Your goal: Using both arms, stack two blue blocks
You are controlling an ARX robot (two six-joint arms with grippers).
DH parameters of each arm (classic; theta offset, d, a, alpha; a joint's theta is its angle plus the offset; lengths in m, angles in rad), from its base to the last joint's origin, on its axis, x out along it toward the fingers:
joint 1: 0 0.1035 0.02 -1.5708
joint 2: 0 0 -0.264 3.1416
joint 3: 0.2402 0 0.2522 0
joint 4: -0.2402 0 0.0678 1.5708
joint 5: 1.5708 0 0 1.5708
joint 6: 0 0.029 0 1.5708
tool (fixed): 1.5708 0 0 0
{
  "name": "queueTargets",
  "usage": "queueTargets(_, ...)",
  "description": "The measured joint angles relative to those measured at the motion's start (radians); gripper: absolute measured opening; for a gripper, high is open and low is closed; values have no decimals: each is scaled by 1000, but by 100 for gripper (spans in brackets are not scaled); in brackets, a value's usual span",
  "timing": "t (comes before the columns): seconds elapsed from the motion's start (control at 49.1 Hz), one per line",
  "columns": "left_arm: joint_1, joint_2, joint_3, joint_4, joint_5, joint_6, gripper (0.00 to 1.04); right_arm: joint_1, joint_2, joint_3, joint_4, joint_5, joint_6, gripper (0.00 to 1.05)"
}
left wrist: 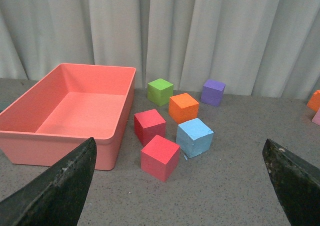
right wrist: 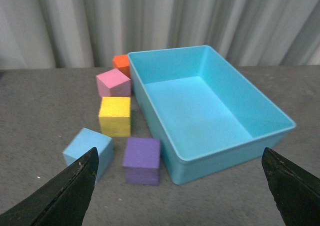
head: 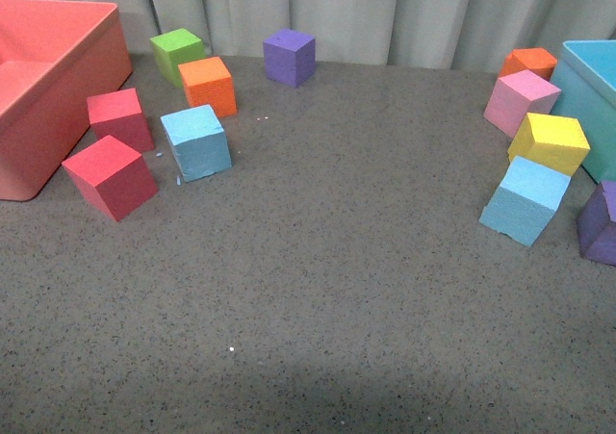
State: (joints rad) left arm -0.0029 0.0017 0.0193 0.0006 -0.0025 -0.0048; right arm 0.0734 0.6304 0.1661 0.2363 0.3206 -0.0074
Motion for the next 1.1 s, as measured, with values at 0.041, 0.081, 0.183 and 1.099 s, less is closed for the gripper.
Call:
queueTargets(0.041, 0, 0, 0, 0, 0, 0, 98, 9, 143, 60, 39, -18, 54, 95)
queueTargets(0.081, 0, 0, 0, 0, 0, 0, 98, 16, 227, 98, 54, -25, 88, 95)
queueTargets(0.183, 0, 0, 0, 0, 0, 0, 98, 45, 484, 227, 50, -56, 204, 95)
queueTargets(1.099, 0, 0, 0, 0, 0, 0, 98, 81, 1433, 986, -430, -103, 645, 95)
